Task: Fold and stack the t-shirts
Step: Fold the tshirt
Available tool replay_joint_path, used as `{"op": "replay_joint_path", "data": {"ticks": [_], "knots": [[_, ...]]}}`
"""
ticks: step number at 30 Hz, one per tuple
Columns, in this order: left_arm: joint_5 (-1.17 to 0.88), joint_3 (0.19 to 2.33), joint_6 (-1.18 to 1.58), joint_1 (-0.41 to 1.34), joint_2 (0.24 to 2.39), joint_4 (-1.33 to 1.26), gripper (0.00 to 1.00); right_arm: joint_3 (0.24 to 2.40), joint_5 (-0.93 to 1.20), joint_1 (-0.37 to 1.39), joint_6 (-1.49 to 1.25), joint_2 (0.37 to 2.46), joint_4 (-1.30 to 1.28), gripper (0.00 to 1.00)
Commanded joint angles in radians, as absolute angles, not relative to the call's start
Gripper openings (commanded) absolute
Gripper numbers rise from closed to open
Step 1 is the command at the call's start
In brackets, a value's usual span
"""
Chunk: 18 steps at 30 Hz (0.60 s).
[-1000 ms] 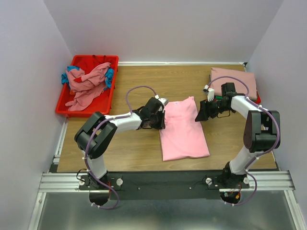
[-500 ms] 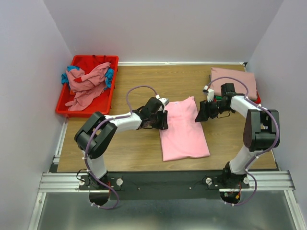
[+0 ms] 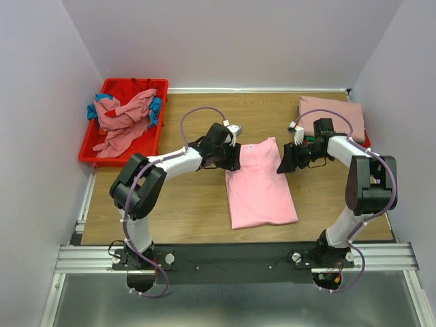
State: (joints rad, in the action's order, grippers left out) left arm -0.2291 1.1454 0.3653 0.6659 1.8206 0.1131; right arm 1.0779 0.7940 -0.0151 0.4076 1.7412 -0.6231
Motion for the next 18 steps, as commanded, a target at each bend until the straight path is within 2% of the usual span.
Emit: {"op": "replay_joint_path", "data": {"ticks": [1,18], "knots": [[-0.291,1.215,0.275,0.641,1.885,0.204,0.53,1.074,0.813,-0.021,0.410,1.753,-0.632,0.72],[-0.324,1.394,0.034,0.641,1.950,0.406,0.57,1.075,0.818,-0.021,0.414,1.753,-0.637,0.72]]}}
